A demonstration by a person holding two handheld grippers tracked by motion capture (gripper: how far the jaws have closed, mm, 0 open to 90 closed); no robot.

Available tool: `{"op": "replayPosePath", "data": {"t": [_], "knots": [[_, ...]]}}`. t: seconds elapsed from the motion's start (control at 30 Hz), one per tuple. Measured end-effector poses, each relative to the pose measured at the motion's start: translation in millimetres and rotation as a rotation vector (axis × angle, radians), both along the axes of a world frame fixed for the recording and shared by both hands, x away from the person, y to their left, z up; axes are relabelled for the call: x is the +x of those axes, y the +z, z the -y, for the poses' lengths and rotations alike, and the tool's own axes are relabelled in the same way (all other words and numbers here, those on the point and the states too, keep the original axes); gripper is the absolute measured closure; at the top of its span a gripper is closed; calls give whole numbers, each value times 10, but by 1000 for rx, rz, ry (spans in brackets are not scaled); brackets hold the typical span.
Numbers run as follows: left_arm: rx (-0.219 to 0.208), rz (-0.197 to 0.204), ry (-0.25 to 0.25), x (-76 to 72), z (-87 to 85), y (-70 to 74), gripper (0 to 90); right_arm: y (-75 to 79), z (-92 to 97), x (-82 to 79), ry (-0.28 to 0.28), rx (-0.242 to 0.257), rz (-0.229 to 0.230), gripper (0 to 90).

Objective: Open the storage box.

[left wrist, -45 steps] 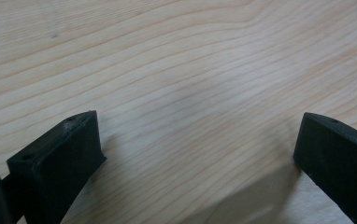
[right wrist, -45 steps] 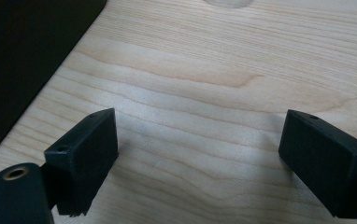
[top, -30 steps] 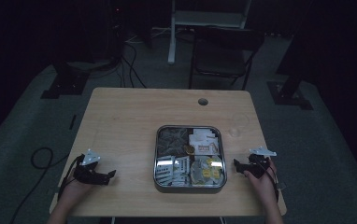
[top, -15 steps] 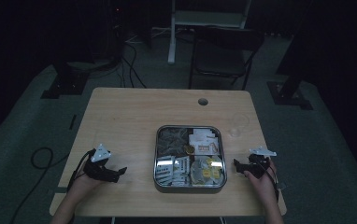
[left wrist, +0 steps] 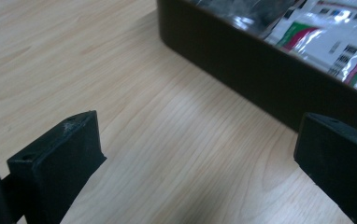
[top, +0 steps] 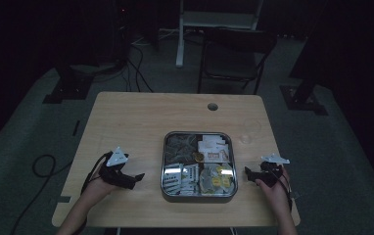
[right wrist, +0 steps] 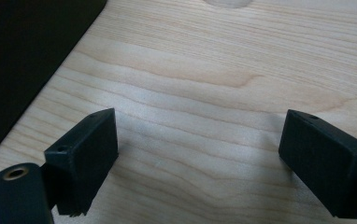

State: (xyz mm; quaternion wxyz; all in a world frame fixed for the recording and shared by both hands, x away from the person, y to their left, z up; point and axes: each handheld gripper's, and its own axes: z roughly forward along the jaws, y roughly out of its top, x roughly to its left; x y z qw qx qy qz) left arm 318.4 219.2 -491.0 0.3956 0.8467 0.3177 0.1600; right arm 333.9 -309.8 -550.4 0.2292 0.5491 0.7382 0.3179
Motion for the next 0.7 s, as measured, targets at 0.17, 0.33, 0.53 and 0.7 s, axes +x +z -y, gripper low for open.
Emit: {"op": "replayPosePath", "data": {"t": [0.17, 0.33, 0.53, 0.7], "knots": [[-10, 12, -43, 25, 130, 47, 15, 0, 0, 0, 0, 0, 0, 113], [-23, 16, -74, 44, 226, 77, 15, 0, 0, 0, 0, 0, 0, 113], [-32, 33, -104, 64, 327, 132, 15, 0, 0, 0, 0, 0, 0, 113], [-37, 41, -137, 83, 427, 169, 15, 0, 0, 0, 0, 0, 0, 113]]}}
